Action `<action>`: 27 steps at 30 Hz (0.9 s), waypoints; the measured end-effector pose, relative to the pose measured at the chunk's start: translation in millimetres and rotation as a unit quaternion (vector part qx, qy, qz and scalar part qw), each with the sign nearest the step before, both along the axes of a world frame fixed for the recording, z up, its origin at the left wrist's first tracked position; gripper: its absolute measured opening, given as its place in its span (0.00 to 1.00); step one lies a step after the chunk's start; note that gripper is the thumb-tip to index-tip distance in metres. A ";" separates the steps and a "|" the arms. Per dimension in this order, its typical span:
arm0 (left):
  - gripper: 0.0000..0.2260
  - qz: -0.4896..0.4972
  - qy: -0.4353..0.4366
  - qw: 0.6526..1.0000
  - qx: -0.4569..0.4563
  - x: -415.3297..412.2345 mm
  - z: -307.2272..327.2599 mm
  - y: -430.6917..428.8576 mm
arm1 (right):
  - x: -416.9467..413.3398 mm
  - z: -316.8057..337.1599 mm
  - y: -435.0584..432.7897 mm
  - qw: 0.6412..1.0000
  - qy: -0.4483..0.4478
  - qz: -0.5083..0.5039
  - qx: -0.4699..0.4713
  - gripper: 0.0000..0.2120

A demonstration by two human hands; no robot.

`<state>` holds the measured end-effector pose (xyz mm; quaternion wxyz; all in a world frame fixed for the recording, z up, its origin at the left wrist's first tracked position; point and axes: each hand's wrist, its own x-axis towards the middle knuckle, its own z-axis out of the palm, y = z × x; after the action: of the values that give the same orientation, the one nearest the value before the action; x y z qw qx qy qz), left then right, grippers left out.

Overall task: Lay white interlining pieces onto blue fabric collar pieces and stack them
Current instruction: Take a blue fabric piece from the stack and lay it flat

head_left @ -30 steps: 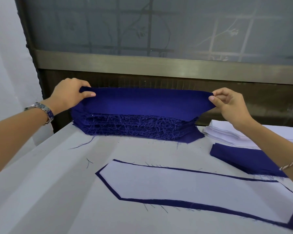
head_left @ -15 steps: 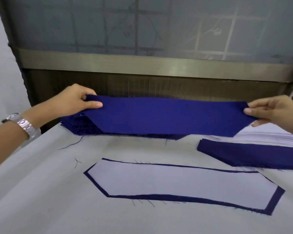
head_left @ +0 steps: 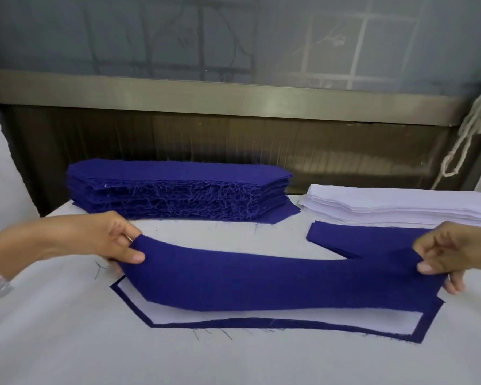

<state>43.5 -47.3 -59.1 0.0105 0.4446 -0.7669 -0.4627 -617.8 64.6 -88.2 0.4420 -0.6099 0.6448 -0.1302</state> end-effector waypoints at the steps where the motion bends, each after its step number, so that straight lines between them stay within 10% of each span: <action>1: 0.24 -0.006 -0.014 1.000 0.005 1.2 -2.7 1.2 | -0.5 -5.7 -4.0 1.000 -0.004 0.016 0.006 0.16; 16: 0.22 0.032 -0.038 0.999 -0.016 -4.1 -12.2 18.5 | 15.7 -23.2 -10.7 0.997 -0.035 0.055 0.043 0.13; 27: 0.20 0.095 -0.116 0.986 -0.068 -13.6 -10.1 27.3 | 11.1 -10.5 18.0 0.990 0.137 -0.023 0.027 0.18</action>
<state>29.9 -20.1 -69.2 -0.0051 0.5643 -0.7468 -0.3519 -606.6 82.6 -98.8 0.3628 -0.5949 0.7163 -0.0380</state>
